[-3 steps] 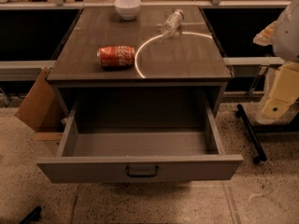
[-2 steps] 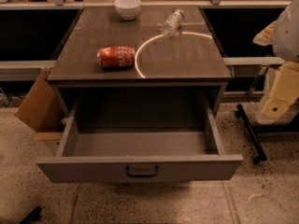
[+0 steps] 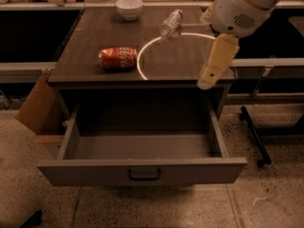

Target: Place coke can into top drawer

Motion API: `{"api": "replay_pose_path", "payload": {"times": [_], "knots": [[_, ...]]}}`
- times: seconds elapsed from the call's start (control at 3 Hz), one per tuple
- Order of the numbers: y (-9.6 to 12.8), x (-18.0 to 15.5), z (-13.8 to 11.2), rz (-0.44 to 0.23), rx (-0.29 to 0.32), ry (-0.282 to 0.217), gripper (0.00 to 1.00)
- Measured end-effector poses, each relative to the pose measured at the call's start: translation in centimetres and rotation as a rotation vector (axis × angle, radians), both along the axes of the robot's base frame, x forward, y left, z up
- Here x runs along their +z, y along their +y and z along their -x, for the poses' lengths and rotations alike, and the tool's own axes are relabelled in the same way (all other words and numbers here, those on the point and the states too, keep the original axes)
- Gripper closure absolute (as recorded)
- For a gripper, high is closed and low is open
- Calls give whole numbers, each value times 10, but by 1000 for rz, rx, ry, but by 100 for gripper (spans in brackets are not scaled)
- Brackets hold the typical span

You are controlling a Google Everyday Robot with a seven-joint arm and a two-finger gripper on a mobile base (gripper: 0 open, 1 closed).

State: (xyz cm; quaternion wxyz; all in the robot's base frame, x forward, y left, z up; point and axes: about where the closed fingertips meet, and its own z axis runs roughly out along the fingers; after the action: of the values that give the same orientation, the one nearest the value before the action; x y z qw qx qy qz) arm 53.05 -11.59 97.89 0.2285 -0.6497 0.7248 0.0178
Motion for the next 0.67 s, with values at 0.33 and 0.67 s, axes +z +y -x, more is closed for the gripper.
{"api": "replay_pose_path", "payload": {"times": [0.33, 0.67], "knots": [[49, -9, -34, -90, 98, 20, 0], [51, -10, -38, -98, 100, 22, 0]]}}
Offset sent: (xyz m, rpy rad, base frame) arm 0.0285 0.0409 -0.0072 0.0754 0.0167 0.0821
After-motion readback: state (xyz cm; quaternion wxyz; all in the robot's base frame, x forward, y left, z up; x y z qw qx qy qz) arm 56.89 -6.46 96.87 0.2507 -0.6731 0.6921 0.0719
